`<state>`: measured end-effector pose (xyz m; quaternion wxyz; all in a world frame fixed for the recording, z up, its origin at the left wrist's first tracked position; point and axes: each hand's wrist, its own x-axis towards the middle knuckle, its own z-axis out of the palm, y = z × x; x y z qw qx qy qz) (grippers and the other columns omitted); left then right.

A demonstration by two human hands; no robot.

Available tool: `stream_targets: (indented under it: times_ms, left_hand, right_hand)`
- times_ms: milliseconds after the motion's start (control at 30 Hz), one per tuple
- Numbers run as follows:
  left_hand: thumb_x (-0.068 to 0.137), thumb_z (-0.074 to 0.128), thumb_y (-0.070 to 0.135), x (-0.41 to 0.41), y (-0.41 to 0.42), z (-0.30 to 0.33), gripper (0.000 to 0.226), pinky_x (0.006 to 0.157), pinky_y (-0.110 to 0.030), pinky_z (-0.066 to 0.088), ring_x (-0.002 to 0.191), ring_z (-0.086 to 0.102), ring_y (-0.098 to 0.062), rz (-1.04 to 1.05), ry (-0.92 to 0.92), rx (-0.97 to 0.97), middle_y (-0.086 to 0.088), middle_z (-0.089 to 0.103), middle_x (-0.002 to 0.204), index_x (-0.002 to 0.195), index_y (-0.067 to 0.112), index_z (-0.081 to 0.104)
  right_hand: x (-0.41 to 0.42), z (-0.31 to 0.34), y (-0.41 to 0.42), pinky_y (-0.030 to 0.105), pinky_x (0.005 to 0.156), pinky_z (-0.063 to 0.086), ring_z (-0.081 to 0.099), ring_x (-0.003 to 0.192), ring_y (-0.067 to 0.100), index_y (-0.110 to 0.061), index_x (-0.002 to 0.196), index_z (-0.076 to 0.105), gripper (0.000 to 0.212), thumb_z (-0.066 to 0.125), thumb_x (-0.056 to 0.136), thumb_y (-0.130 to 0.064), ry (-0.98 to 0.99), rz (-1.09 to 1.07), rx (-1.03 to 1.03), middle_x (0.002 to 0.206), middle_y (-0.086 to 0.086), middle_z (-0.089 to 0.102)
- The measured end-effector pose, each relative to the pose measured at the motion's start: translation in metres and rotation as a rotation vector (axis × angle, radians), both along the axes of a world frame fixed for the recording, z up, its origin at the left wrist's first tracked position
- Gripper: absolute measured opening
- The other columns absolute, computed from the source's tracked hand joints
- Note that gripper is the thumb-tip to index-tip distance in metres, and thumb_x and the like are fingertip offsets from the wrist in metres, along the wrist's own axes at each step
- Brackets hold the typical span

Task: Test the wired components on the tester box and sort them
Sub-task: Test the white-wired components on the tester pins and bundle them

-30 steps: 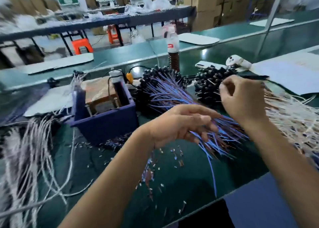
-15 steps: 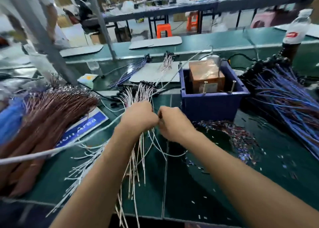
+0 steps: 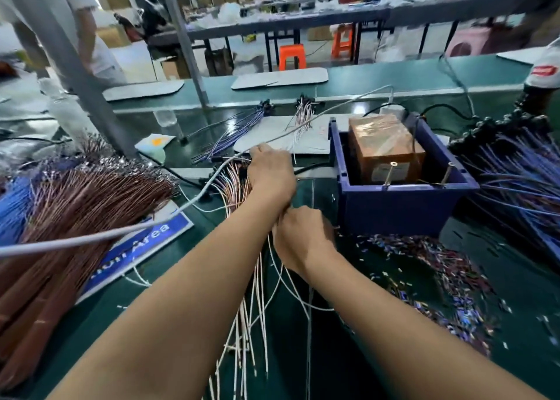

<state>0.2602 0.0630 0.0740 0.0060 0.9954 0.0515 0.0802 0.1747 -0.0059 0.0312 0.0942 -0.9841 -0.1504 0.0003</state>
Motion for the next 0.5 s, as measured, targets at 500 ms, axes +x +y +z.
stream_targets:
  times_ms: [500]
  left_hand:
    - [0.096, 0.072, 0.018, -0.028, 0.000, 0.024, 0.014, 0.088, -0.042, 0.055, 0.098, 0.068, -0.032, -0.238, -0.233, -0.536, -0.009, 0.073, 0.104, 0.106, 0.011, 0.065]
  right_hand:
    - [0.003, -0.005, -0.011, 0.034, 0.055, 0.038, 0.055, 0.068, 0.023, -0.020, 0.124, 0.040, 0.042, 0.040, 0.104, -0.057, 0.116, -0.166, 0.446, 0.083, 0.003, 0.056]
